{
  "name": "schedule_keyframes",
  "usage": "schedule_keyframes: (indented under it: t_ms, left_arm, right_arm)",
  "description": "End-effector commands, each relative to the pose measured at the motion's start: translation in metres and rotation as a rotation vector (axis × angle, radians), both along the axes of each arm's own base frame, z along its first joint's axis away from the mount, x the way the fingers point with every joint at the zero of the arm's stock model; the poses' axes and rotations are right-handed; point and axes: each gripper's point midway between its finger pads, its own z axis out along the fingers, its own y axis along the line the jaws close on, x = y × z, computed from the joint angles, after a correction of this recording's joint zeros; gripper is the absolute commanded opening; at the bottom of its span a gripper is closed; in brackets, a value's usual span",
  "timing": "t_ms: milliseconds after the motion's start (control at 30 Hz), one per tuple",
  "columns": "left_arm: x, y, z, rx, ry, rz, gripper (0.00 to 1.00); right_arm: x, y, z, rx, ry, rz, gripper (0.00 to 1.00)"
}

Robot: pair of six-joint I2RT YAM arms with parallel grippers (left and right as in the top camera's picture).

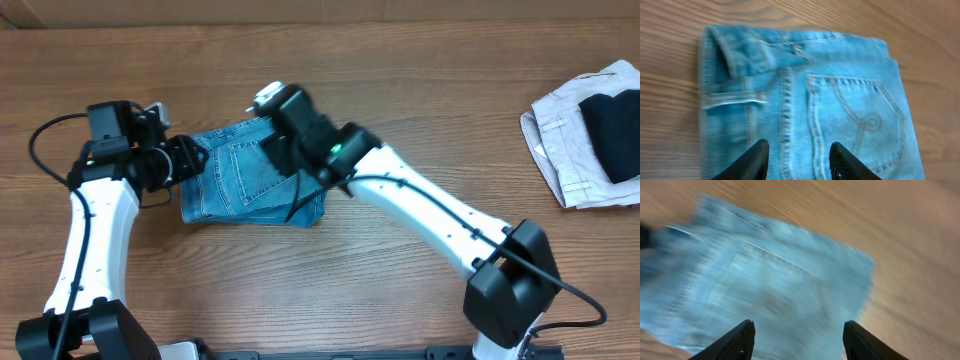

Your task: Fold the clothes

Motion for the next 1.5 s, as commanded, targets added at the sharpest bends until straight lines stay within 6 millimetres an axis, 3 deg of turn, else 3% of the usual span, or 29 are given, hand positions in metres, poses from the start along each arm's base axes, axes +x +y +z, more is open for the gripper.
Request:
schedule_keyframes:
  t_ms: [0,133,300,467,567,833,1133,1300,1467]
  left_arm:
    - [-0.002,-0.026,-0.003,0.001,-0.014,-0.120,0.43]
    - [-0.009,-0.032,-0.018,0.029,0.022,-0.143,0.43]
    - [-0.017,-0.033,-0.050,0.015,0.113,-0.144,0.44]
    - [-0.022,-0.026,-0.101,0.030,0.245,-0.131,0.42]
    - [-0.014,-0.017,-0.121,0.057,0.257,-0.111,0.40]
    - [0.021,-0.008,-0.114,0.070,0.131,-0.070,0.40]
    - [0.017,-0.015,-0.115,0.061,0.147,-0.076,0.41]
    - [0.016,-0.016,-0.116,0.059,0.155,-0.077,0.40]
    - [0.015,-0.016,-0.116,0.059,0.158,-0.077,0.41]
  right_arm:
    - [0.011,-0.030,0.011,0.022,0.029,-0.106,0.60]
    - [0.016,-0.055,0.003,-0.013,0.072,-0.152,0.60]
    - [0.021,-0.069,0.000,-0.016,0.095,-0.179,0.60]
    - [0.016,-0.064,-0.002,0.038,0.152,-0.143,0.60]
    - [0.003,-0.053,-0.003,0.085,0.212,-0.078,0.59]
    - [-0.030,-0.041,-0.008,0.108,0.330,0.091,0.53]
    - [-0.046,-0.032,-0.014,0.113,0.348,0.224,0.48]
    - [-0.042,-0.026,-0.017,0.129,0.324,0.241,0.47]
    - [-0.049,-0.014,-0.038,0.175,0.387,0.281,0.47]
